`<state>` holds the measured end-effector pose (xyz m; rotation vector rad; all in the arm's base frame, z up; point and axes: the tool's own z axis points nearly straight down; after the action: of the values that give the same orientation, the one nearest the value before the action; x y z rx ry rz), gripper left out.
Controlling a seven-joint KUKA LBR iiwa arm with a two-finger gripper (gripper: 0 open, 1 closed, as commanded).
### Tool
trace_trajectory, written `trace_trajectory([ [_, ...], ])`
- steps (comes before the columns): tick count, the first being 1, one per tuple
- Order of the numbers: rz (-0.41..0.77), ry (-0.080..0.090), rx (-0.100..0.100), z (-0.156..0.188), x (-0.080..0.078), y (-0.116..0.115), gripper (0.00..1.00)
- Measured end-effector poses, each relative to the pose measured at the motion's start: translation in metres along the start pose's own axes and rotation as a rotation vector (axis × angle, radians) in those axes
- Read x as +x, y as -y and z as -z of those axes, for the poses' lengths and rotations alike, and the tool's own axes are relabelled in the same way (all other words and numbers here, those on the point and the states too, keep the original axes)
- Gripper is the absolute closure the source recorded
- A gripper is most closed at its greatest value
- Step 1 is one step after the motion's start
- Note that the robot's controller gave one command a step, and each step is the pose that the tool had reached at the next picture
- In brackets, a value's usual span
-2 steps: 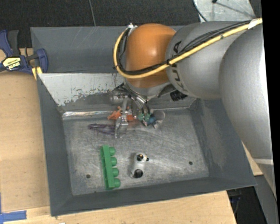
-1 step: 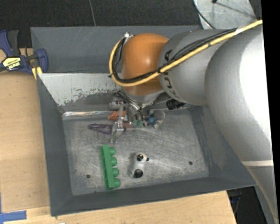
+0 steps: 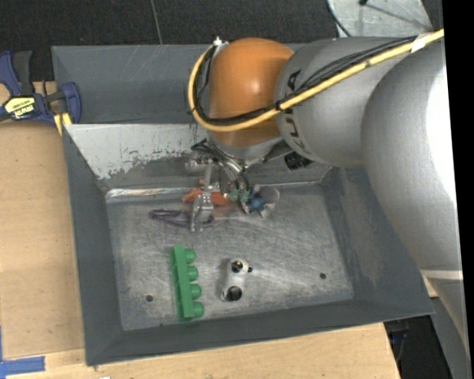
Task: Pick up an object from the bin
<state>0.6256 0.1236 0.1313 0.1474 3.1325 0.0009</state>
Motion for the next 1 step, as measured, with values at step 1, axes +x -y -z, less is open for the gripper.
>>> trace_trajectory([
  [1,-0.173,0.002,-0.002,-0.0526,0.0061,0.0044,0.0],
])
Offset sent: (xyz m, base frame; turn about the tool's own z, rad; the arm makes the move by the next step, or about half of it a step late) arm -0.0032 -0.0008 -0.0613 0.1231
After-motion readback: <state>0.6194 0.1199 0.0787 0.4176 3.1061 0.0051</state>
